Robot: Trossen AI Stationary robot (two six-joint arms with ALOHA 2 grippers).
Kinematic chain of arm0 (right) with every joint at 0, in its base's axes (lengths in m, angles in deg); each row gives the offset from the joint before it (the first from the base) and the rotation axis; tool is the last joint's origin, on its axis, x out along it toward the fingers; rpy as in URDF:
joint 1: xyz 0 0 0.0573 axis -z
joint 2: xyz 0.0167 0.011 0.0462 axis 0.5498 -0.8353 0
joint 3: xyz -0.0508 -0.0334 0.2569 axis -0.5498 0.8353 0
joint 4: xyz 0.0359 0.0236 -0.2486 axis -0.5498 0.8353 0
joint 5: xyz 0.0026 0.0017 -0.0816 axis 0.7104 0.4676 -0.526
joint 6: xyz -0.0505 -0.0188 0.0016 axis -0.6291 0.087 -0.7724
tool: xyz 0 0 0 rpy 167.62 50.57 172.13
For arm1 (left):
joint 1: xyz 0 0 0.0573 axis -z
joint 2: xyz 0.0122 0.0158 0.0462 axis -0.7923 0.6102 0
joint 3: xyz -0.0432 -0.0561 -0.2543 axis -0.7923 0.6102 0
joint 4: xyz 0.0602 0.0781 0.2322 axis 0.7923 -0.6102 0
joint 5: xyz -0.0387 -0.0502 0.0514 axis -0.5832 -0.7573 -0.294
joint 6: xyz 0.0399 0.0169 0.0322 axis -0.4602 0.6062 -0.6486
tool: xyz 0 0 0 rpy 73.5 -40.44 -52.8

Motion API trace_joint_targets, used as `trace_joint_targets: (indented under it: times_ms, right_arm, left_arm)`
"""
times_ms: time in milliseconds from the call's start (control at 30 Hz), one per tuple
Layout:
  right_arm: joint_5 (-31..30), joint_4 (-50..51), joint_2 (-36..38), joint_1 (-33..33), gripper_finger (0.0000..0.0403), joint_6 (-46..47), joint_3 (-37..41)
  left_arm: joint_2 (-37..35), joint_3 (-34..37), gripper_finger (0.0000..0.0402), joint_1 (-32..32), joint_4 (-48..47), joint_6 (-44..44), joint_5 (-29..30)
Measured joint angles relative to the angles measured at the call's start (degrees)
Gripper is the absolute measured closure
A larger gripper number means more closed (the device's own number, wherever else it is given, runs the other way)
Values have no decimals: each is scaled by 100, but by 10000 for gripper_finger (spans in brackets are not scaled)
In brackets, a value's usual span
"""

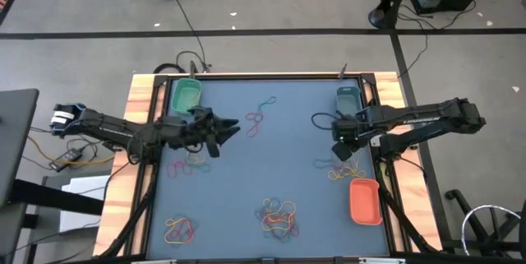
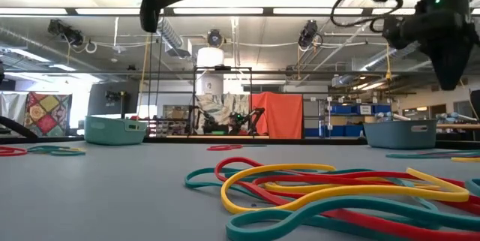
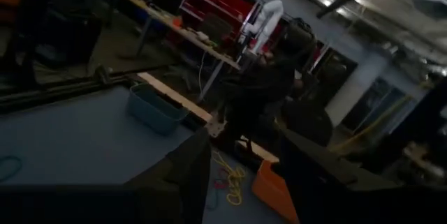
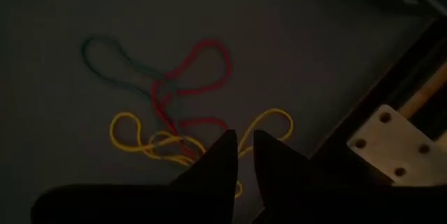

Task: Sort rubber bands into baskets
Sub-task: Put the yellow rubber band into the green bin

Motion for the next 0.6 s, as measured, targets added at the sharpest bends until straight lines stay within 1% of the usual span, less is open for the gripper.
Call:
trace_joint_targets:
  times_ms: [100, 167, 267, 333, 400, 467, 600]
  right_arm:
    - [207, -26, -225, 221, 324, 103, 411]
    - [332, -149, -413, 392, 315, 157, 792]
    - [122, -385, -740, 554, 303, 40, 777]
    - [130, -613, -863, 681, 298, -139, 770]
    - [345, -839, -949, 800, 296, -353, 783]
    - [558, -802, -1094, 892, 296, -789, 786]
    - [588, -677, -1371, 1005, 297, -1833, 792]
  left_arm:
    - [0, 0, 229, -120, -73, 480, 20]
    - [0, 0, 229, -159, -115, 566, 34]
    - [0, -4, 229, -191, -175, 585, 19]
    - [2, -4, 229, -194, -153, 711, 20]
    - [2, -4, 229, -194, -70, 737, 3]
    - [0, -4, 229, -193, -59, 727, -70]
    - [2, -4, 229, -183, -83, 720, -137]
